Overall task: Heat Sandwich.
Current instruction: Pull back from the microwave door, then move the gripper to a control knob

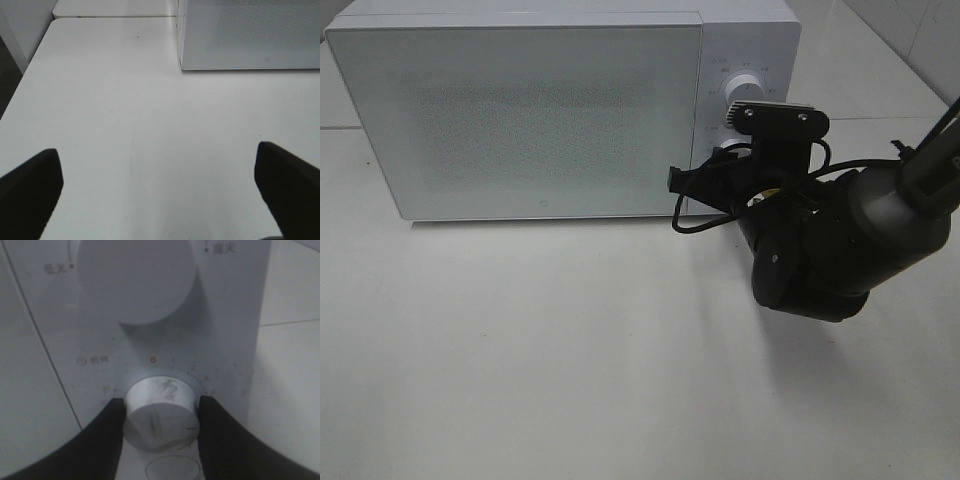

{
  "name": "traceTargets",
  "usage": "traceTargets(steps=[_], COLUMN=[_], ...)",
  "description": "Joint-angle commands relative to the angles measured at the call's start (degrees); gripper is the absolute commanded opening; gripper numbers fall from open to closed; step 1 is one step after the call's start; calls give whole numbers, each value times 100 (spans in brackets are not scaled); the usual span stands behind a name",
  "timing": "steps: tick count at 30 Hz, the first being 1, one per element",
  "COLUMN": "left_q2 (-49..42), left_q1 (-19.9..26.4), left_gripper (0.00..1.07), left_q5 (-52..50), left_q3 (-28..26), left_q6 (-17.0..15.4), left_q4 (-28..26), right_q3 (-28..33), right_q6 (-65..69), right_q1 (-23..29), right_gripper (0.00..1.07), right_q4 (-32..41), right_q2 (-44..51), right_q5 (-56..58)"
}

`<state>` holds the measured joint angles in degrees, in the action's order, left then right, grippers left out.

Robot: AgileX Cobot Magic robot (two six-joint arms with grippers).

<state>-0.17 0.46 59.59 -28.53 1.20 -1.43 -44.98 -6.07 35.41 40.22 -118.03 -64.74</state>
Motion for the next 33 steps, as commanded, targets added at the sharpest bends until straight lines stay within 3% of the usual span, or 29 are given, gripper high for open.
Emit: traceTargets(steps=[1,33], left_q2=[-155,-155], left_q1=[17,17], left_gripper=[100,100], left_q5=[-23,-23], left_q3=[17,17], left_q6=[0,0], left_q4=[-11,-11], right_q3=[-46,-46], right_q6=[1060,7254], right_q1=[0,0], right_gripper=[5,6], right_q4=[29,-97], right_q2=[52,52], right_q5=[-355,-1014])
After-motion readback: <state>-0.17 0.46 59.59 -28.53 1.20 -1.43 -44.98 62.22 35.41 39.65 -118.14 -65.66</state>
